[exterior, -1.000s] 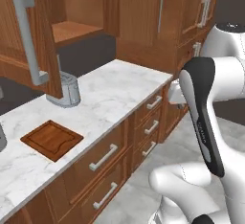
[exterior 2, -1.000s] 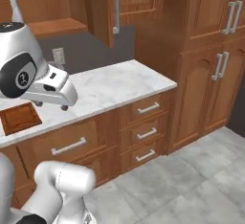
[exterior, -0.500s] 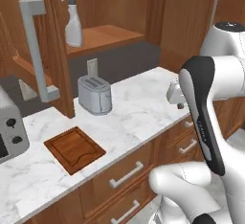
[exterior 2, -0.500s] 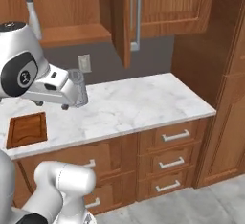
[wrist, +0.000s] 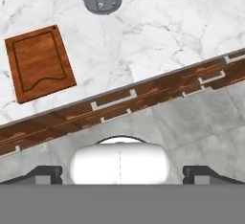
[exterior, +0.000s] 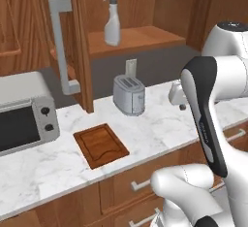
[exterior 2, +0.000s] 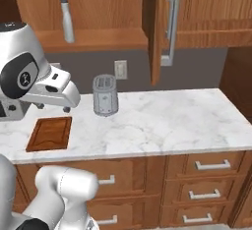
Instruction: Move the cutting board and knife to the sink. Then move spray from the cabinet to the counter.
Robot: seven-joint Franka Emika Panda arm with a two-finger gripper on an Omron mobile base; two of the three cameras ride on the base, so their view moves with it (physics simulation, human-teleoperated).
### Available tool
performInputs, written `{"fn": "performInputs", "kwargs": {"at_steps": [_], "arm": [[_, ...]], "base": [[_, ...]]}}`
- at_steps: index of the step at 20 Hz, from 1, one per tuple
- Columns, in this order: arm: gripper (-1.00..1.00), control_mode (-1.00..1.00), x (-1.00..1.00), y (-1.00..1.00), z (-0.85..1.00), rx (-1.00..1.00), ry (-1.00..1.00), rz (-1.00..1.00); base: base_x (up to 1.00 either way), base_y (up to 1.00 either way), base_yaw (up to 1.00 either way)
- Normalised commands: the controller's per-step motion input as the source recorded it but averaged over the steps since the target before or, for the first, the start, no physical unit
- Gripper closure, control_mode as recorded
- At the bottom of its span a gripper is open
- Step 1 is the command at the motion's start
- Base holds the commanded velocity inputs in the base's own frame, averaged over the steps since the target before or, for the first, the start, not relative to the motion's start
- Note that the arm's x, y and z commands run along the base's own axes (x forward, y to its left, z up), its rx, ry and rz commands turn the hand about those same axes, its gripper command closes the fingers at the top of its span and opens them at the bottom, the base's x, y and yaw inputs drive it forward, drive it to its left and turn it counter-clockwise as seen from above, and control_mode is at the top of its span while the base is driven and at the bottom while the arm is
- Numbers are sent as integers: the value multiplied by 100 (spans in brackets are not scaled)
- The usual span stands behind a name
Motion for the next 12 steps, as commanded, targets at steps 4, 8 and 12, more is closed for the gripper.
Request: {"fn": "performInputs", "kwargs": {"at_steps": [4,8,12], "arm": [[-100,100,0,0,0,0,0,0],[-100,100,0,0,0,0,0,0],[-100,100,0,0,0,0,0,0]], "base": [[35,-16,40],[40,-28,34],[41,-41,25]]}}
